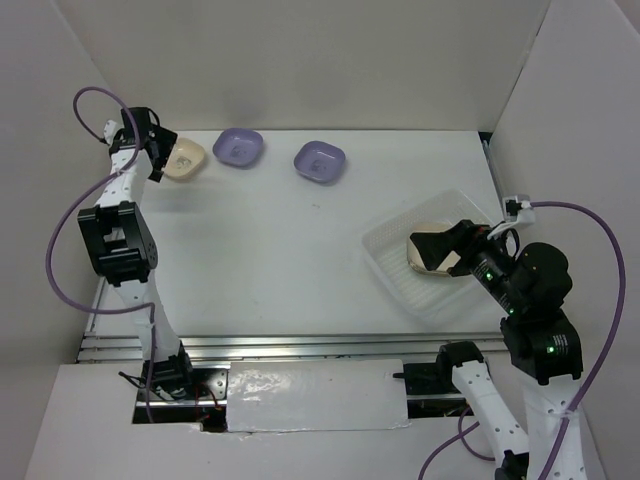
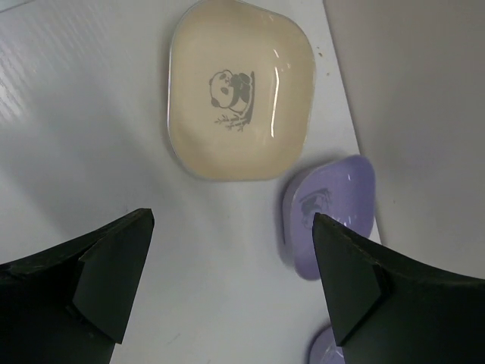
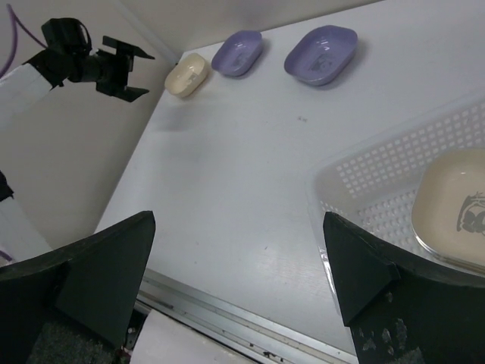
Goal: Place the plates into the plastic bin on the countertop
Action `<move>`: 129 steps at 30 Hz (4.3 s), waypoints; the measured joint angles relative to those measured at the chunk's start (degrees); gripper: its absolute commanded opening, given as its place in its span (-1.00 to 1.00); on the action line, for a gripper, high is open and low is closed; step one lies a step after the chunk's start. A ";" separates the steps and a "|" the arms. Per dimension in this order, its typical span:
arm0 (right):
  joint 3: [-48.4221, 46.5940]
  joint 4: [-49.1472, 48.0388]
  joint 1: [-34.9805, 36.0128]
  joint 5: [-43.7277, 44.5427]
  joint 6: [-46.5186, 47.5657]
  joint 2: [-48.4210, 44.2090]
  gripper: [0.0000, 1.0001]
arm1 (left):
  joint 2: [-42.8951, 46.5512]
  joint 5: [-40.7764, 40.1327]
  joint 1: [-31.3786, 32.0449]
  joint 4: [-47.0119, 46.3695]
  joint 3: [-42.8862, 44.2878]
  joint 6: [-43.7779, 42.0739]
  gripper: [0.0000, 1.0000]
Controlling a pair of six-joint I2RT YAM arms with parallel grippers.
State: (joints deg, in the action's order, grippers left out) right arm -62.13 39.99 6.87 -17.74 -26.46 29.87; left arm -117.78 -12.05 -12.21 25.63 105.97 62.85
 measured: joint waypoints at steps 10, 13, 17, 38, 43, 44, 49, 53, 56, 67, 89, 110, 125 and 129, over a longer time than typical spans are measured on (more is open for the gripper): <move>-0.11 0.15 0.35 0.26 1.11 0.00 1.00 | -14.14 -0.15 -0.44 1.84 7.02 -0.07 0.99; -0.35 0.20 0.72 0.37 1.51 -0.09 1.00 | -16.33 -0.52 -0.07 1.79 7.13 -0.04 0.99; -0.44 0.26 1.09 0.35 1.68 -1.01 1.00 | -18.18 -1.38 0.26 0.42 8.00 0.11 0.96; -0.92 0.81 2.25 0.79 2.32 -2.75 1.00 | -11.45 -3.63 -2.19 -1.86 -4.57 6.43 -1.00; -0.90 1.33 2.38 1.66 2.29 -3.34 1.00 | 18.88 -7.26 0.59 -1.68 -34.18 5.75 -1.00; -1.01 1.60 2.38 2.40 2.29 -3.52 1.00 | 24.15 -7.96 3.23 -2.03 -36.30 4.68 -1.00; -5.16 4.59 2.51 8.68 1.55 -3.37 1.00 | 33.73 -6.84 29.00 -9.05 -31.65 -0.66 -1.00; -11.21 6.78 2.54 15.72 -0.55 -3.23 1.00 | 24.70 -5.64 49.05 -10.64 -23.54 -1.29 -1.00; -15.96 8.20 2.51 20.48 -1.49 -3.21 1.00 | 14.71 -5.42 58.71 -8.81 -17.18 -0.87 -1.00; -21.46 13.18 2.54 26.40 -2.43 -3.23 1.00 | -5.84 -6.69 70.18 -1.31 2.08 5.88 -1.00; -23.74 16.61 2.54 26.53 -0.72 -3.21 1.00 | -4.85 -8.81 74.79 -1.16 1.90 13.49 0.99; -7.89 8.11 2.75 12.02 -0.24 2.51 1.00 | -4.17 3.02 28.65 -6.43 -5.01 3.48 0.99; -8.20 8.35 2.89 6.47 3.28 3.56 1.00 | -28.24 14.27 27.65 -13.51 17.77 9.97 0.49; -8.90 8.74 2.91 6.58 4.07 3.32 1.00 | -28.33 13.55 28.02 -12.76 16.04 10.80 -0.50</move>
State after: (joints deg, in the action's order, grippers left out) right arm -71.02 48.73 9.78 -11.16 -22.39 33.19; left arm -146.10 1.50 15.81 12.86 122.02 73.65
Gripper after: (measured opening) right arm 0.998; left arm 0.427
